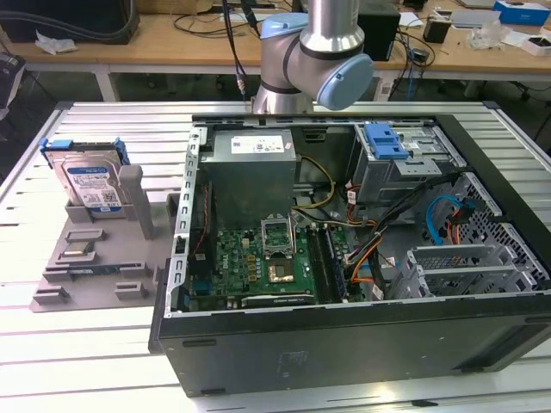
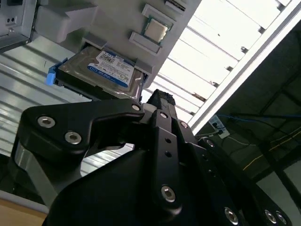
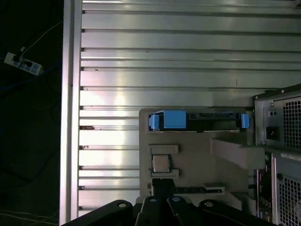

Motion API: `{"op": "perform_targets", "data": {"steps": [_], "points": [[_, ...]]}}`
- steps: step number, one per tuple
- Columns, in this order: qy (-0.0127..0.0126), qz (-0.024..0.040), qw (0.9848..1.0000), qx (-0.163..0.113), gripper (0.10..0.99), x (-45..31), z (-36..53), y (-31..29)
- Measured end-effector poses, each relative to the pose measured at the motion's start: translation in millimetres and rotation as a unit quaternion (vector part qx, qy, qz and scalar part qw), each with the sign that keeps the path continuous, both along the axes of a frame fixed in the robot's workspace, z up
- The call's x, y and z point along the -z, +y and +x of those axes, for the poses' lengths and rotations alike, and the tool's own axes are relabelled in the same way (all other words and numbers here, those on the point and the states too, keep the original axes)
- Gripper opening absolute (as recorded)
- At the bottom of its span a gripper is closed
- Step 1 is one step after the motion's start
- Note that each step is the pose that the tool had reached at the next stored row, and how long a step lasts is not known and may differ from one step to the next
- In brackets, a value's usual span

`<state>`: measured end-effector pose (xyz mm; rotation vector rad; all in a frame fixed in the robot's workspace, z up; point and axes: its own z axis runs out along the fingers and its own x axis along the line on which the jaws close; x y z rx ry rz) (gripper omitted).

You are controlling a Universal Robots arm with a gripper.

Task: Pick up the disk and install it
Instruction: 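Pick up the disk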

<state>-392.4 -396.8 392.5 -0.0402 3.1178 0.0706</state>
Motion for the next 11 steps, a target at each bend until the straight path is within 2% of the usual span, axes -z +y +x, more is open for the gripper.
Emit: {"op": "perform_targets", "data": {"steps": [3, 4, 5, 9, 11], "points": [[0.0000, 0.0000, 0.9989, -0.048, 0.106, 0.0, 0.0, 0.0], [0.0000, 0.0000, 0.9979, -0.064, 0.106, 0.0, 0.0, 0.0], [0.0000, 0.0000, 0.9964, -0.085, 0.106, 0.0, 0.0, 0.0], [0.0000, 0.0000, 0.9934, -0.114, 0.106, 0.0, 0.0, 0.0], [0.0000, 0.0000, 0.9909, -0.135, 0.106, 0.0, 0.0, 0.0]]}}
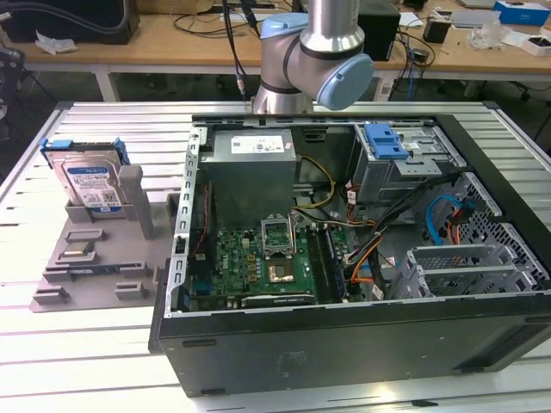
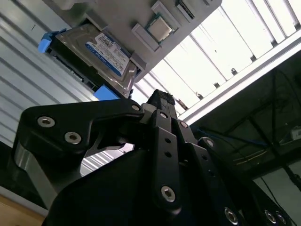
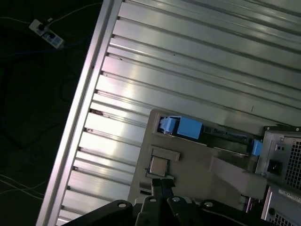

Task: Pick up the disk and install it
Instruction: 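Pick up the disk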

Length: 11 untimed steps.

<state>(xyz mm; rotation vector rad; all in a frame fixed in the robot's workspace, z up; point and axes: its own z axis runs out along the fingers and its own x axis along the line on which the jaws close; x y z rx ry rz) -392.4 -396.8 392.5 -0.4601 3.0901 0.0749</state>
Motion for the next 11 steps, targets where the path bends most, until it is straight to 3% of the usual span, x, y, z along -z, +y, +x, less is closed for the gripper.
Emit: {"op": "perform_targets", "data": {"steps": [11], "points": [[0.0000, 0.0000, 0.9979, -0.064, 0.106, 0.0, 0.0, 0.0]]}}
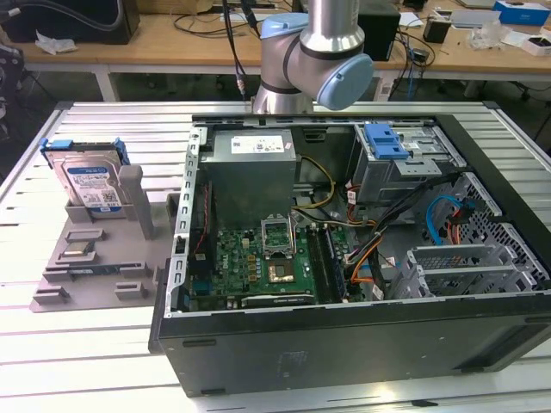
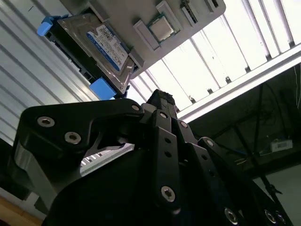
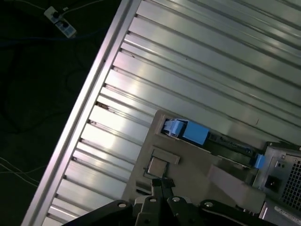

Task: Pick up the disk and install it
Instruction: 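Pick up the disk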

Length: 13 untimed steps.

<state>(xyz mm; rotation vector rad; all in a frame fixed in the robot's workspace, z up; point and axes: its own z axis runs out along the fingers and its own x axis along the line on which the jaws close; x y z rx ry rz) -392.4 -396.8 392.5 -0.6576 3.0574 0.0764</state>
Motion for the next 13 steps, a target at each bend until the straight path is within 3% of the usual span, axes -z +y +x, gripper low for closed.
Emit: {"op": "perform_targets", "data": {"steps": [3, 13], "points": [[0.0000, 0.0000, 0.9998, -0.022, 0.106, 0.0, 0.0, 0.0], [0.0000, 0.0000, 0.9965, -0.084, 0.106, 0.0, 0.0, 0.0]]}}
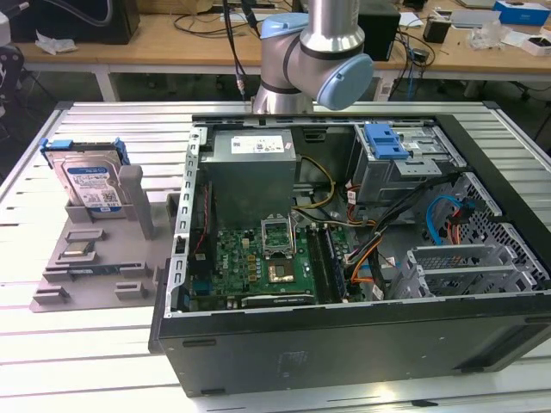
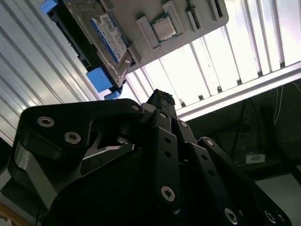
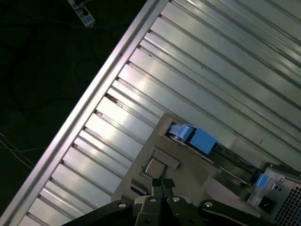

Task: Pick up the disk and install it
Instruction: 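Pick up the disk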

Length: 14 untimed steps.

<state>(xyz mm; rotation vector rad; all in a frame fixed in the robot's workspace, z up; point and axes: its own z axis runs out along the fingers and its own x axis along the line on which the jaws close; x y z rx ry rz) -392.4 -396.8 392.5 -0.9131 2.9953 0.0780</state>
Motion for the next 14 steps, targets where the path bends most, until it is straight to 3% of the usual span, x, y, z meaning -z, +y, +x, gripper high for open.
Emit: {"op": "perform_targets", "data": {"steps": [6, 14], "points": [[0.0000, 0.0000, 0.9988, -0.048, 0.106, 0.0, 0.0, 0.0], [0.0000, 0.0000, 0.9952, -0.098, 0.106, 0.0, 0.0, 0.0]]}}
